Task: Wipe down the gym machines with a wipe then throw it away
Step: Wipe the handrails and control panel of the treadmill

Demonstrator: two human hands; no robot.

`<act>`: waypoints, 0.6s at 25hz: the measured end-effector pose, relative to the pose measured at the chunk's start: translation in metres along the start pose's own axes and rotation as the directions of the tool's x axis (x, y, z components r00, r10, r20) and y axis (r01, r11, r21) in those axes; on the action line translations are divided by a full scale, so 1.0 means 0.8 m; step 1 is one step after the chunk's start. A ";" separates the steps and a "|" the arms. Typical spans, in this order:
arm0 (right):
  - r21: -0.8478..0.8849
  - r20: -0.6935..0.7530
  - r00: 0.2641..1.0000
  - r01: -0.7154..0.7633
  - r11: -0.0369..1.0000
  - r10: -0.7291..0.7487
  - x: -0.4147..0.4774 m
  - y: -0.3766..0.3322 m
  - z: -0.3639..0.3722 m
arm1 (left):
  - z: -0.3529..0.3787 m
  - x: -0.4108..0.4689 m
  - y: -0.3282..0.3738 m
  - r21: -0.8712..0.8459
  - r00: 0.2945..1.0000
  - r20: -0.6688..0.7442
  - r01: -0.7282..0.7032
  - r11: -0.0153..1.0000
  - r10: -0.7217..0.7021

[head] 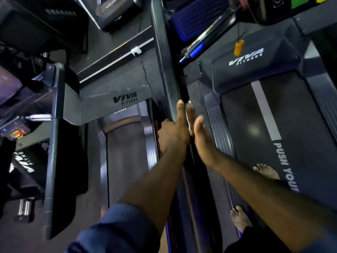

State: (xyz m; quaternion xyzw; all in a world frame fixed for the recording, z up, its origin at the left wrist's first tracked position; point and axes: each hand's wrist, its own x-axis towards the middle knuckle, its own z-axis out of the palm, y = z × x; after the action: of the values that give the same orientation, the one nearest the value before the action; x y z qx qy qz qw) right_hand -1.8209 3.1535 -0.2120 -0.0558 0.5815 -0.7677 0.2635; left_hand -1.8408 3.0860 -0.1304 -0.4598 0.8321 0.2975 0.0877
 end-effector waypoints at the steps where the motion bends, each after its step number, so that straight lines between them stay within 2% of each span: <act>1: 0.011 -0.006 1.000 -0.002 1.000 0.002 0.019 -0.017 -0.004 | 0.002 0.002 -0.002 0.013 1.000 -0.004 -0.013 1.000 0.013; 3: 0.034 -0.018 0.999 -0.038 0.999 0.039 0.027 -0.033 -0.008 | 0.003 0.000 -0.007 0.001 0.999 -0.003 -0.048 0.999 0.048; 6: 0.003 -0.088 0.979 -0.185 0.983 0.184 -0.064 0.001 0.000 | 0.003 0.000 -0.006 -0.037 0.998 0.041 -0.052 0.998 0.054; 8: 0.024 -0.063 0.984 -0.168 0.985 0.169 -0.122 0.012 0.019 | 0.002 0.006 -0.009 -0.048 0.998 0.030 -0.054 0.997 0.056; 10: 0.019 -0.049 0.990 -0.128 0.992 0.129 -0.115 0.012 0.023 | 0.001 0.005 -0.010 -0.052 0.997 0.031 -0.067 0.996 0.069; 12: -0.046 -0.128 0.973 -0.199 0.979 0.192 -0.065 0.009 0.005 | 0.001 0.002 -0.006 -0.065 0.996 0.043 -0.070 0.995 0.073; 15: -0.158 -0.081 0.983 -0.174 0.972 0.162 -0.067 0.024 -0.003 | 0.000 0.004 -0.006 -0.079 0.997 0.038 -0.057 0.995 0.060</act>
State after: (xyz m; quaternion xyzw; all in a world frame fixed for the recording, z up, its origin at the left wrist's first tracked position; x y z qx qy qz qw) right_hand -1.7692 3.1772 -0.2185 -0.0019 0.6539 -0.6936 0.3021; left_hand -1.8390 3.0819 -0.1336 -0.4322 0.8310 0.3415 0.0778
